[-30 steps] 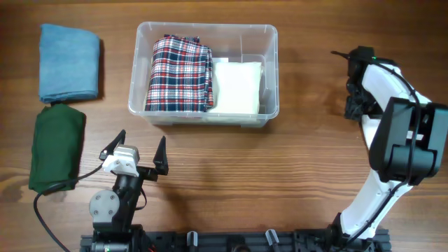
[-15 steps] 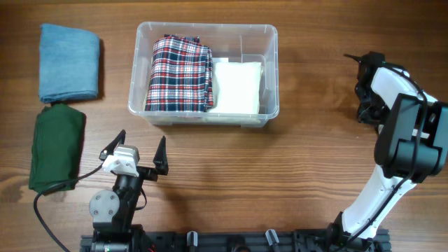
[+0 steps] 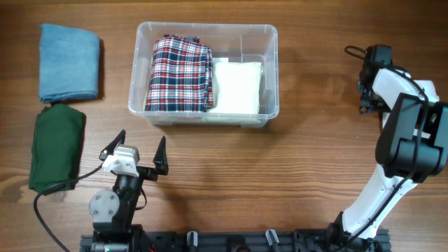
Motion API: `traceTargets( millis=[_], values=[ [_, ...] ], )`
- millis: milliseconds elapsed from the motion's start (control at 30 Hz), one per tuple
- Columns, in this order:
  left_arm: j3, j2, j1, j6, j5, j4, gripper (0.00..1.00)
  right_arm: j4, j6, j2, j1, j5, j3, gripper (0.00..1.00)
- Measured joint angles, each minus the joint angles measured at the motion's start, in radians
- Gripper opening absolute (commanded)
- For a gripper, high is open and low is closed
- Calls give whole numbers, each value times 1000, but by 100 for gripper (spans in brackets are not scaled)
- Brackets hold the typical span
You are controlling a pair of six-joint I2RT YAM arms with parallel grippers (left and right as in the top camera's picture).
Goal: Pack container
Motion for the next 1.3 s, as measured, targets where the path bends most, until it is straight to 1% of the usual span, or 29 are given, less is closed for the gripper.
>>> traceTargets(
  millis=[133,367,667,700,733,767,800,833,867,1033,1100,1300],
  values=[
    [0,0,0,0,0,0,100,68,-92,0,-2,3,2,65],
    [0,0,0,0,0,0,100,95,-237,4,-1,18,2,68],
    [0,0,0,0,0,0,100,91,-244,58,11,151,31,70],
    [0,0,0,0,0,0,100,92,-235,62,7,161,31,67],
    [0,0,0,0,0,0,100,92,-224,63,0,166,31,61],
    [0,0,0,0,0,0,100,92,-214,64,-8,167,31,53],
    [0,0,0,0,0,0,100,92,-204,69,-18,169,31,42],
    [0,0,0,0,0,0,100,92,-192,73,-30,167,31,33],
    [0,0,0,0,0,0,100,92,-190,80,-47,163,29,27],
    [0,0,0,0,0,0,100,97,-174,92,-78,140,25,14],
    [0,0,0,0,0,0,100,100,-171,92,-78,130,24,4],
    [0,0,0,0,0,0,100,99,-161,92,-79,122,24,4]
  ],
)
